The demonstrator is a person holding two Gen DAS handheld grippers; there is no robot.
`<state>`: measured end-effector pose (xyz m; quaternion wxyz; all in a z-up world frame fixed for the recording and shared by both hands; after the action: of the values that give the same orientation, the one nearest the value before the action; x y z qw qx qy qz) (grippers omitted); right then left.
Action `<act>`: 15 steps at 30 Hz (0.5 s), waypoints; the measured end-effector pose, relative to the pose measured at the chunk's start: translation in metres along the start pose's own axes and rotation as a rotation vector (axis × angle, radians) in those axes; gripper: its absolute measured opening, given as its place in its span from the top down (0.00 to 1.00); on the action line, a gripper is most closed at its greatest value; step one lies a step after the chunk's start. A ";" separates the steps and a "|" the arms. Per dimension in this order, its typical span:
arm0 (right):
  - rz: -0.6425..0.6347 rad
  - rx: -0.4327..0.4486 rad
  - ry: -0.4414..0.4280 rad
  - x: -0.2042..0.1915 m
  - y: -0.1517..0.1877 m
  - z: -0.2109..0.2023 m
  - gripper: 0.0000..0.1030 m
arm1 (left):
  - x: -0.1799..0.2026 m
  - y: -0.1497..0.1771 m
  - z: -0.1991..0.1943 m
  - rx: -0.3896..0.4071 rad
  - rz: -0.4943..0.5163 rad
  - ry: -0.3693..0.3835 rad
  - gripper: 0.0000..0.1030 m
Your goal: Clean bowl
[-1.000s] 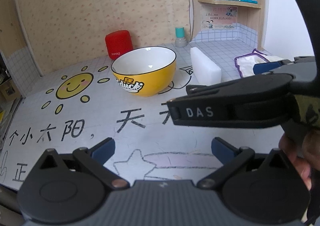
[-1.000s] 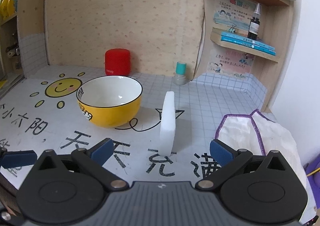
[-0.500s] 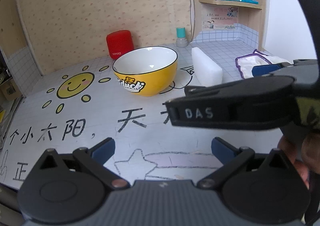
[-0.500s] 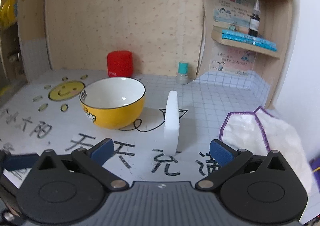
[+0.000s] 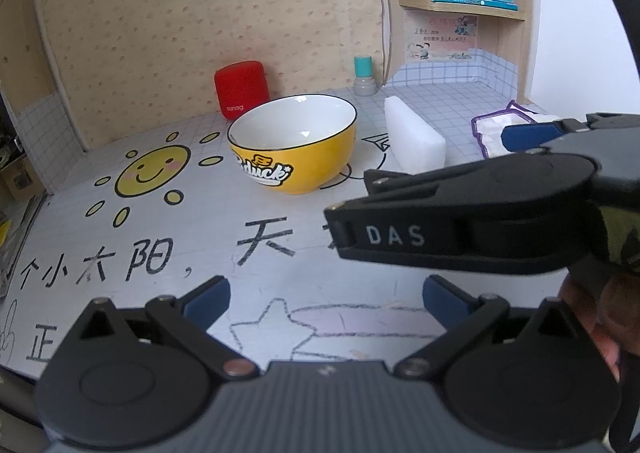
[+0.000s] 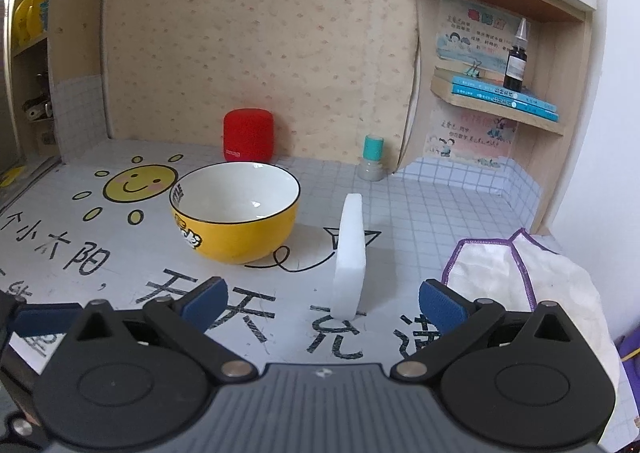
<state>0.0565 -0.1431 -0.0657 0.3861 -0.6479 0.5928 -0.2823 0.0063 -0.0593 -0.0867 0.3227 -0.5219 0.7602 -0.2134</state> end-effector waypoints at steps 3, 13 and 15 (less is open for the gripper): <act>-0.010 0.002 0.000 -0.002 0.001 0.000 0.01 | 0.000 0.000 0.000 0.001 0.001 0.001 0.00; 0.053 -0.038 -0.088 0.001 0.003 0.000 0.59 | 0.001 -0.001 -0.004 0.020 0.014 -0.020 0.00; 0.041 -0.036 -0.089 -0.001 0.004 0.000 0.68 | 0.000 -0.002 -0.005 0.026 0.014 -0.026 0.00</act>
<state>0.0544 -0.1422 -0.0692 0.4061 -0.6546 0.5931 -0.2343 0.0038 -0.0603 -0.0815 0.3408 -0.5151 0.7568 -0.2141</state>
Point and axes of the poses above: each gripper's, at about its wrist camera, not at the fingertips, and z roughly the way its jaws point, x to its right, y to its underside, the point moved 7 cm from there along z, roughly the way its jaws point, and after that the axes turned 13 degrees about z, right-handed, at the moved point
